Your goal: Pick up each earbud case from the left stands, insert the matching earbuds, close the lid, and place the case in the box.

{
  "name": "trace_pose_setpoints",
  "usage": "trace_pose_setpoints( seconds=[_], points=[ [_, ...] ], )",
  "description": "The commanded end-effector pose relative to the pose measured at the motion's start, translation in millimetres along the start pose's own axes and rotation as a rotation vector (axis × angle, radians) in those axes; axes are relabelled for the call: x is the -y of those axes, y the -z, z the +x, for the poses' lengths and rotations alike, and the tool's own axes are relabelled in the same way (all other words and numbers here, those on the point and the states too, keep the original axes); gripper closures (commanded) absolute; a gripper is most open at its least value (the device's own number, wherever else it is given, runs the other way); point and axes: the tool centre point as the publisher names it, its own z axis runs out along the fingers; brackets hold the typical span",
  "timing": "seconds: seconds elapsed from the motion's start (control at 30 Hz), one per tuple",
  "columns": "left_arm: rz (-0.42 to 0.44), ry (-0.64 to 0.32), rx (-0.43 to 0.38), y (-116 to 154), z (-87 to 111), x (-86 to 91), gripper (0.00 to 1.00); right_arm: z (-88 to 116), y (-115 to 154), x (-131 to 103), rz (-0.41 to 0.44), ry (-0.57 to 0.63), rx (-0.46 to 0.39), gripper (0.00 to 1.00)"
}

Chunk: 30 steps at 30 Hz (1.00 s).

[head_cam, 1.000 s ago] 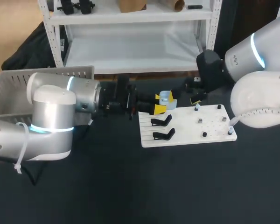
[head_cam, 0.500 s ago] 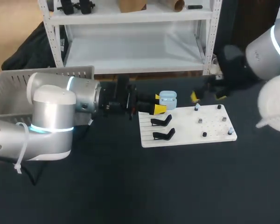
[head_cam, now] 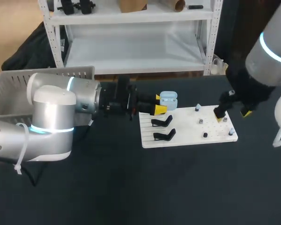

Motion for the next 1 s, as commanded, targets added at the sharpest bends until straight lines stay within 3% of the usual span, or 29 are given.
trace_pose_setpoints(
  seconds=[0.03,0.17,0.53,0.9,1.0],
  points=[
    [0.001,0.0,-0.001,0,0.1,-0.5,1.0,5,-8,-3,0.152,-0.004,-0.04,0.26],
    [0.001,0.0,-0.001,0,0.1,-0.5,1.0,11,-20,2,0.172,-0.013,-0.069,0.32],
    [0.001,0.0,-0.001,0,0.1,-0.5,1.0,18,-57,26,0.217,-0.046,-0.098,0.23],
    [0.001,0.0,-0.001,0,0.1,-0.5,1.0,10,-83,45,0.237,-0.048,-0.062,0.42],
    [0.001,0.0,-0.001,0,0.1,-0.5,1.0,8,-87,49,0.243,-0.049,-0.052,0.51]
  ],
)
